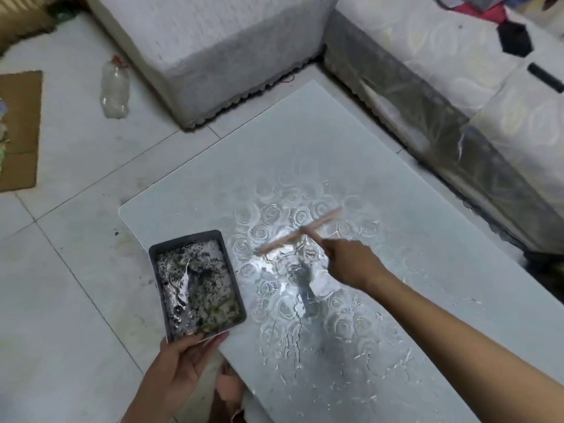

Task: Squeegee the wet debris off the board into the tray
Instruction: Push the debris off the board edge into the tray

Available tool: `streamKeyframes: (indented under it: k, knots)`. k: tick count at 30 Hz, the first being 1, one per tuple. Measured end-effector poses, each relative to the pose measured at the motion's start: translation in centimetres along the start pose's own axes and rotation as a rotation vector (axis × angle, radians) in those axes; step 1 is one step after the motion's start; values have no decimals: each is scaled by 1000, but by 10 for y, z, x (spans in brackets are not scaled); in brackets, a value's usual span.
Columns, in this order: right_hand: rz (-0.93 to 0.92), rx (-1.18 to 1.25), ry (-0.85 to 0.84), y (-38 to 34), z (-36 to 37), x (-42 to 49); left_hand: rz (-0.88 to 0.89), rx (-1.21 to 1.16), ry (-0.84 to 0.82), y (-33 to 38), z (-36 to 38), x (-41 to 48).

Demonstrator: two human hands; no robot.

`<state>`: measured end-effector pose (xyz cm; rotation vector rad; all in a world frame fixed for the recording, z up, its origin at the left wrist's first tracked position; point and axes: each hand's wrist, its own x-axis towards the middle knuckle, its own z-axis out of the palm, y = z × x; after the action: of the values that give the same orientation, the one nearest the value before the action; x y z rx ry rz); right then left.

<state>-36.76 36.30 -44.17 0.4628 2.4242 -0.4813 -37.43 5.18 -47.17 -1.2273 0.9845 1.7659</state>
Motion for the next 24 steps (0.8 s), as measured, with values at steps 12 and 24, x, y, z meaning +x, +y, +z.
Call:
streamKeyframes:
  k: [12, 24]
  knots:
    - [164, 27, -57, -44, 56, -10, -41, 63, -32, 44, -11, 10]
    - [338, 114, 37, 1, -28, 38, -86, 112, -95, 58, 5, 6]
